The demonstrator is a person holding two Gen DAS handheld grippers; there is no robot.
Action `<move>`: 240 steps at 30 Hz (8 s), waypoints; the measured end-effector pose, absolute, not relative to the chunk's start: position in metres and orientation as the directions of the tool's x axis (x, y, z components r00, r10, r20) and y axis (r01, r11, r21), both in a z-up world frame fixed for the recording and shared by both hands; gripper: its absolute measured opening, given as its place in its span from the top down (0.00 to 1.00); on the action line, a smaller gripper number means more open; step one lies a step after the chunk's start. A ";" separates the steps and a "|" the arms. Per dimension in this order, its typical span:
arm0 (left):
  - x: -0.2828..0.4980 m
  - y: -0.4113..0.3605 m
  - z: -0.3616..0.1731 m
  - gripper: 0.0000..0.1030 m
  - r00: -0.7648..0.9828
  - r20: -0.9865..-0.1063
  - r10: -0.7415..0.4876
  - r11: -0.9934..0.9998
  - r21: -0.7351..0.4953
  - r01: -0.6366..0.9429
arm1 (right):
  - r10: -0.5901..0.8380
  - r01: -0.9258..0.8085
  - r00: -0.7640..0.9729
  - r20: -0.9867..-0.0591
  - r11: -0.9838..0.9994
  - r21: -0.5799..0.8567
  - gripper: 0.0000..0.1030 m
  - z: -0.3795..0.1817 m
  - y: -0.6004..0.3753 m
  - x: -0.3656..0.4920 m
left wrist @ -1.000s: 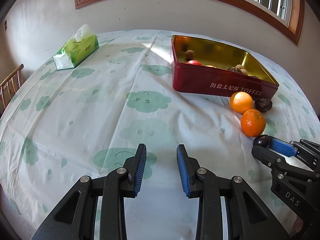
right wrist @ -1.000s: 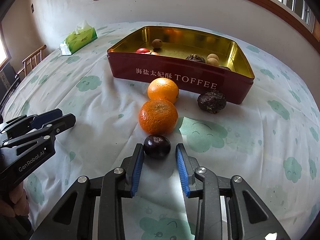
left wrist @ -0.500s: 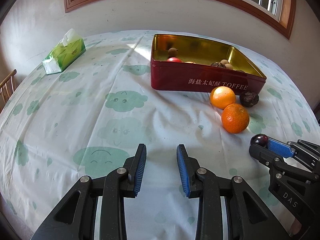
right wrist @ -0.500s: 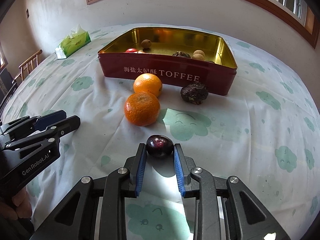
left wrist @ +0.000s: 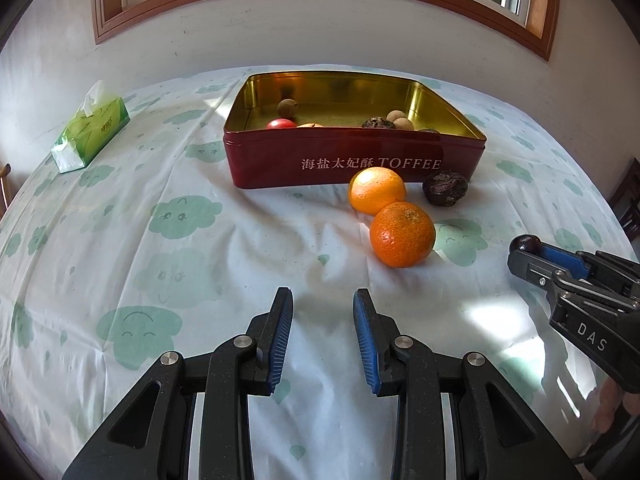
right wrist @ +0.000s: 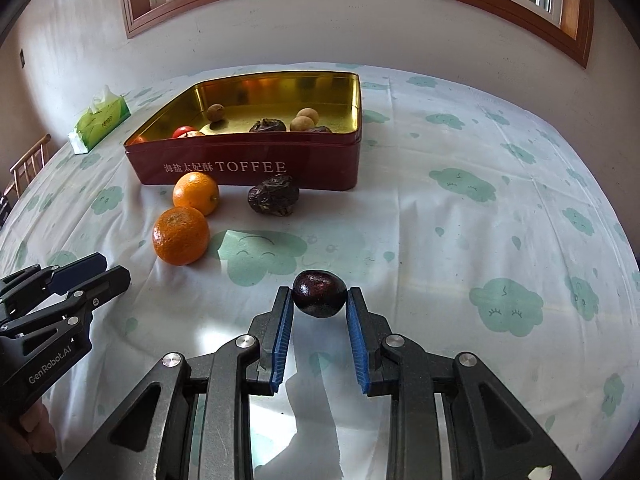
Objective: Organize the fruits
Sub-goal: 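Grasp the dark plum with the right tool, then grasp the tangerine with the left tool while the right tool holds the plum, then carry the tangerine and the dark plum with both tools over the red tin, then open the left tool to drop the tangerine while the right tool releases the plum, then withdraw both open tools from the tin toward the remaining fruits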
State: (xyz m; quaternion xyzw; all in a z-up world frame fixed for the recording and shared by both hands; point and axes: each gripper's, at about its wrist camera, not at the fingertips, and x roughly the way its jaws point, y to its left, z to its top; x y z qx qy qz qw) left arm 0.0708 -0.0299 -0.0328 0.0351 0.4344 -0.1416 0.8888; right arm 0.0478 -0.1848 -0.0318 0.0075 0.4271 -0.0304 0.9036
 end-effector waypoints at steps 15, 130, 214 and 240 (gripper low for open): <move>0.084 -0.070 -0.034 0.68 0.570 -0.776 -0.270 0.937 -0.076 0.341 | -0.083 0.106 0.631 -0.771 0.994 -0.020 0.76 -0.036 -0.225 0.056; 0.107 -0.040 0.000 0.59 0.654 -0.731 -0.193 0.971 -0.049 0.232 | -0.016 0.020 0.697 -0.717 1.000 -0.002 0.76 0.014 -0.195 0.083; 0.187 -0.041 0.006 0.43 0.664 -0.731 -0.155 0.969 0.018 0.246 | 0.018 -0.033 0.672 -0.741 0.999 -0.006 0.64 0.011 -0.174 0.155; 0.100 -0.016 -0.032 0.43 0.616 -0.776 -0.136 0.976 0.002 0.219 | 0.046 -0.016 0.607 -0.793 0.999 0.045 0.62 -0.034 -0.177 0.077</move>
